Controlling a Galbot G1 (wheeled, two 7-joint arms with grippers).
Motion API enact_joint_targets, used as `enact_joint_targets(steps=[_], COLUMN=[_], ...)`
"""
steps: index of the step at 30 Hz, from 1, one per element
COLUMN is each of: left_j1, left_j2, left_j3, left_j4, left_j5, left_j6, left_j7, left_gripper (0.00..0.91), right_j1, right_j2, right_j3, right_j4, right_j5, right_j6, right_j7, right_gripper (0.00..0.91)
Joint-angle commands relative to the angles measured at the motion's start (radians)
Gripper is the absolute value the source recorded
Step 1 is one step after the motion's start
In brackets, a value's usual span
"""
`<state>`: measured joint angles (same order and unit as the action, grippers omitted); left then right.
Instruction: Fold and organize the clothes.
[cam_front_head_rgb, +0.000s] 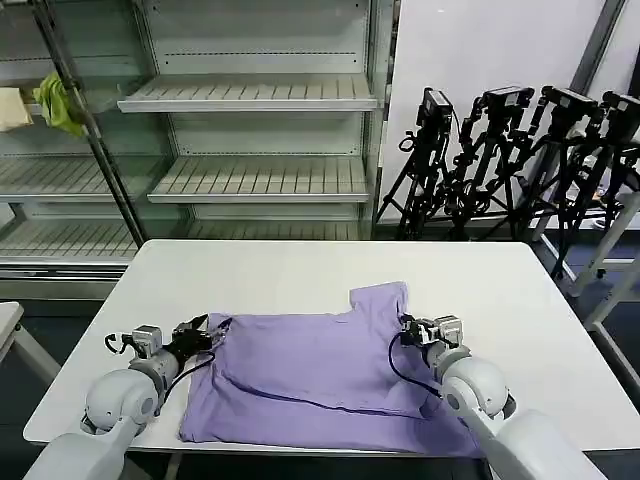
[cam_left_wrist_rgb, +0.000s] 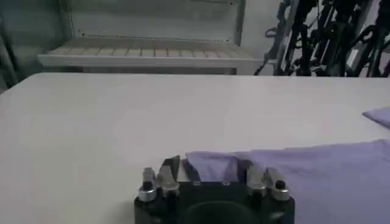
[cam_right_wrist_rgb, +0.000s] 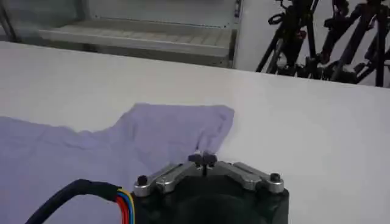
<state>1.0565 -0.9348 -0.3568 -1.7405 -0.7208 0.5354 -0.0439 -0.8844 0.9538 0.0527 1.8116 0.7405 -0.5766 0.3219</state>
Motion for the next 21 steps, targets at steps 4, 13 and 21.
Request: enact_joint_targets(steps=[4,13,21], left_j1=[0.005,0.018,0.030], left_j2=[0.003,0.003,0.002], left_j3=[0.001,-0.006,-0.015], left_j4=[0.001,-0.009,-0.022], left_j5=[0.000,0.007,0.011], left_j6=[0.001,-0.010,-0.023], left_j7=[0.001,0.002,0.005], left_gripper=[0.191,0.050,0.030], right_j1=[-0.004,-0.016,-0.027], right_j2=[-0.003,-0.004,-0.007], right_j3=[0.004,0.016,0.028], right_j4=[0.010,0.018,0.027], right_j5=[-0.002,-0.006,-0.013], right_j6=[0.002,0.003,0.006], right_j7=[0.000,-0.006,-0.017], right_gripper=[0.040,0.000,0.000])
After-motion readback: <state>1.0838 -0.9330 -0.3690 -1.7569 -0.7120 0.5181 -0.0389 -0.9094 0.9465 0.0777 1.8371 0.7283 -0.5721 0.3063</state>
